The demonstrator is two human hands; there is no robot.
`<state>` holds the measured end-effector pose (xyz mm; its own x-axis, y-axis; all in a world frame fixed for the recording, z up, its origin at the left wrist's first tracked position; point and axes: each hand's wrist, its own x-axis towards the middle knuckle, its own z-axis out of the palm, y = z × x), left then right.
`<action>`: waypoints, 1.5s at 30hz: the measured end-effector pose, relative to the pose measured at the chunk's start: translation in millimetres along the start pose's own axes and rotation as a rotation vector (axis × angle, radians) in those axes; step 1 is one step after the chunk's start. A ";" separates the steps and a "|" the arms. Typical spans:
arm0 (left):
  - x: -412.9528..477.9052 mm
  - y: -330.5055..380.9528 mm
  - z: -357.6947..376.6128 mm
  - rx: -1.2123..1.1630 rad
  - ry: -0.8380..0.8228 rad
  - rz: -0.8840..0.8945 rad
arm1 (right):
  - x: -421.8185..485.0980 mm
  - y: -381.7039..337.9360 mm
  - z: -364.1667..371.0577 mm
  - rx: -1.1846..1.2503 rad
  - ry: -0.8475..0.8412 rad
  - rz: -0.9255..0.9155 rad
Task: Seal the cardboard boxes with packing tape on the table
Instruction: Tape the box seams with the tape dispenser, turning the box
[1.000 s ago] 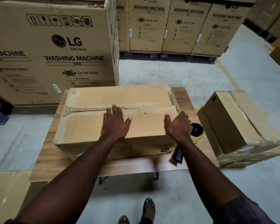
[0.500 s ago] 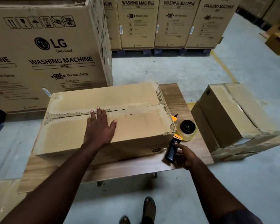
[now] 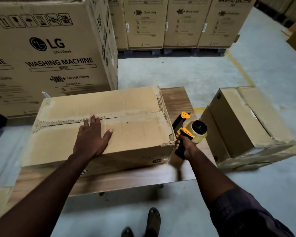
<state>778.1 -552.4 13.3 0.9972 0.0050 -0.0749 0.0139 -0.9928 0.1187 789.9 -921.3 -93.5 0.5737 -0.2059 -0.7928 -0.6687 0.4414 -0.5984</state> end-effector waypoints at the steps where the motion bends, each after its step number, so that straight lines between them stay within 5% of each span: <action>1: -0.2 1.0 -0.3 0.000 -0.004 -0.004 | 2.0 -11.8 1.4 0.022 0.008 -0.019; 8: -6.5 34.8 1.1 -0.024 -0.052 0.006 | -19.9 -110.9 13.8 0.034 0.037 -0.265; 16: -8.6 88.8 0.9 -0.130 -0.064 -0.017 | -99.8 -156.6 53.9 -0.313 -0.019 -0.672; 21: -3.7 81.0 -33.4 -0.840 0.212 -0.276 | -133.4 -126.6 102.9 -0.517 -0.107 -0.788; 23: -3.3 78.2 -61.5 -1.470 0.061 -0.409 | -143.9 -109.2 122.4 -0.596 -0.133 -0.821; 25: -4.5 68.3 -86.4 -2.004 -0.260 -0.494 | -152.1 -94.5 139.8 -0.657 -0.188 -0.845; 28: -6.9 48.0 -102.2 -2.294 -0.336 -0.459 | -163.9 -80.4 158.6 -0.770 -0.281 -0.943; 37: -23.7 -10.5 -80.8 -2.487 -0.272 -0.379 | -178.7 -81.1 192.2 -0.793 -0.503 -1.206; 45: -5.1 -49.2 -78.4 -2.013 -0.168 -0.572 | -163.0 -73.9 221.0 -1.000 -0.542 -1.183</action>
<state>778.1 -494.2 85.4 0.8404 0.0680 -0.5376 0.4015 0.5882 0.7020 850.4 -727.3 105.5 0.9026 0.4088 0.1347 0.3383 -0.4800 -0.8094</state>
